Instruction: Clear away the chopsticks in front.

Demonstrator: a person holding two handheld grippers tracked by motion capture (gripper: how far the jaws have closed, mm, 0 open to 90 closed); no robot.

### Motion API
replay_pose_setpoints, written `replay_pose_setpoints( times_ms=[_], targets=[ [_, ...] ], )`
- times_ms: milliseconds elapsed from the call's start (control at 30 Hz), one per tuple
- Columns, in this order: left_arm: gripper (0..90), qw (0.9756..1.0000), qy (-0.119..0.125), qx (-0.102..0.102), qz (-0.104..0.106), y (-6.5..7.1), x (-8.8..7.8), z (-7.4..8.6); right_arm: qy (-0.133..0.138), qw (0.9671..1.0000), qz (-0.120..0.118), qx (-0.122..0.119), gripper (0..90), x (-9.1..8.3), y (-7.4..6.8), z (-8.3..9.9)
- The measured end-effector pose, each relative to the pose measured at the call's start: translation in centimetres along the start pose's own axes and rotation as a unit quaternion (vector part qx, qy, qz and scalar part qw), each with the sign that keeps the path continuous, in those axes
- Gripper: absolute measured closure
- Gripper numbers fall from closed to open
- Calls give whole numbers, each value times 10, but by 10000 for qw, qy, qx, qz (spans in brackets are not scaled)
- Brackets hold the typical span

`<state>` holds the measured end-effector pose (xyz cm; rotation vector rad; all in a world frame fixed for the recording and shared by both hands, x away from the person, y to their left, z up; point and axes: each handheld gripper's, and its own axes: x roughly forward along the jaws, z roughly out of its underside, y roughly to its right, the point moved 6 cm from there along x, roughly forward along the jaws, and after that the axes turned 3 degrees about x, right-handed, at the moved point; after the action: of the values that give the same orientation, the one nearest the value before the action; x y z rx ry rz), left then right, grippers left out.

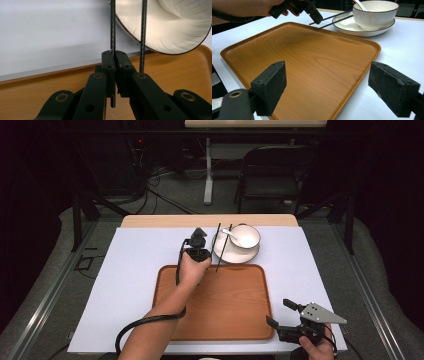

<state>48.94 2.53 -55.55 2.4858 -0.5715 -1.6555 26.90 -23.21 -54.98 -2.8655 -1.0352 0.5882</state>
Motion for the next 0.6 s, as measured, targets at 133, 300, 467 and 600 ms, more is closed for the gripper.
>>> replay_pose_setpoints(
  times_ms=[133, 300, 467, 600],
  targets=[
    [864, 9999, 86, -38, 51, -11, -16, 5, -3, 10000, -2, 1, 145, 0, 0, 0],
    [866, 9996, 239, 44, 117, -25, -41, 15, -13, 10000, 0, 16, 145, 0, 0, 0],
    [867, 9984, 522, 96, 169, -29, -64, 21, -15, 10000, -2, 4, 145, 1, 0, 0],
    [867, 9973, 639, 209, 281, -29, -83, 28, -14, 10000, 6, -1, 145, 1, 0, 0]
  ],
)
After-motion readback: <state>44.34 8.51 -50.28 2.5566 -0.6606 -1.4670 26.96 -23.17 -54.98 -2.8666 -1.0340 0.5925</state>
